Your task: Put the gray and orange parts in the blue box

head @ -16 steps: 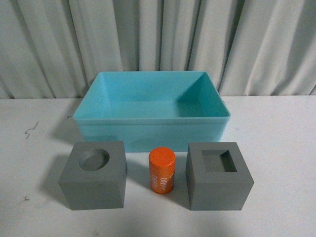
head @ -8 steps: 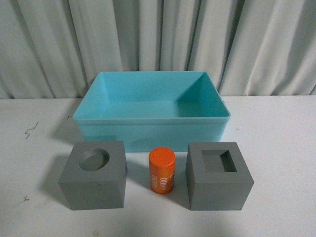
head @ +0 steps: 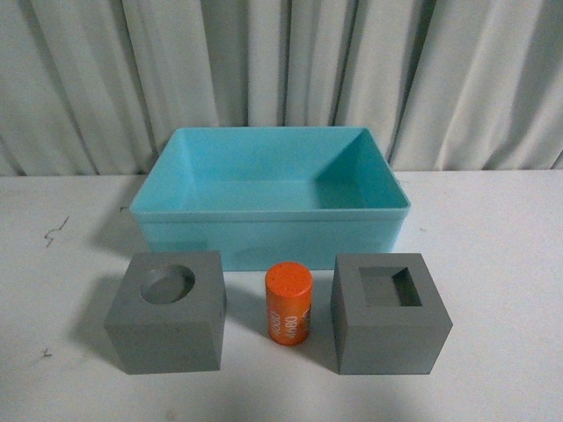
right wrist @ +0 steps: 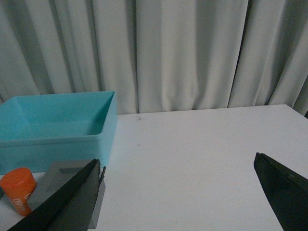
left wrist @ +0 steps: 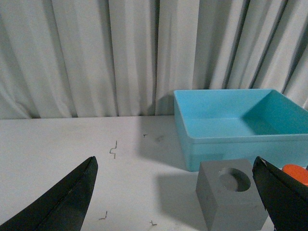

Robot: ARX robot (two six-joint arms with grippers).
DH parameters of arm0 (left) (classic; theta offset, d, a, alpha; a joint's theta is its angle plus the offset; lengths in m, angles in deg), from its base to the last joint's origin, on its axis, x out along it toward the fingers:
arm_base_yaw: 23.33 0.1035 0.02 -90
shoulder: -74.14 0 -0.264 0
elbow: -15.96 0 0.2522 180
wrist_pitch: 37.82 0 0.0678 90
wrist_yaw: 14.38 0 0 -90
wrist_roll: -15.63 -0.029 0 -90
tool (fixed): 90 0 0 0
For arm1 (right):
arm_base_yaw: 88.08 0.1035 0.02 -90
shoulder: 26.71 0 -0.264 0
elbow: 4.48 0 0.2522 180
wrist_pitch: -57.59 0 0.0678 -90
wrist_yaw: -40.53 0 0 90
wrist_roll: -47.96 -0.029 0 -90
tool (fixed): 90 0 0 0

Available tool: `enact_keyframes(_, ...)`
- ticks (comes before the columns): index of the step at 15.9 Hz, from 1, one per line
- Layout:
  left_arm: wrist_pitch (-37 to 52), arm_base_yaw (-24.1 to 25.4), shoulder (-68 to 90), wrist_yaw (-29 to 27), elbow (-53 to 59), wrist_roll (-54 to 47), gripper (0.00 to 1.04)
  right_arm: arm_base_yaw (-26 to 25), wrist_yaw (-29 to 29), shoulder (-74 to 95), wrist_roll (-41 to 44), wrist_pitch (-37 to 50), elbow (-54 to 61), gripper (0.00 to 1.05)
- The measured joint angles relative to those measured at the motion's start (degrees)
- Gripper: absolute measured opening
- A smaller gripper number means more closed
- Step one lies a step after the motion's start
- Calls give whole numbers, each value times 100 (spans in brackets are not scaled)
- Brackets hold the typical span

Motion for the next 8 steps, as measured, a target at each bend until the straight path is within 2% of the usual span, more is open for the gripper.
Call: enact_keyframes(8, 0, 0, 0, 0, 0, 0, 98, 0, -2, 0, 0, 0, 0, 98)
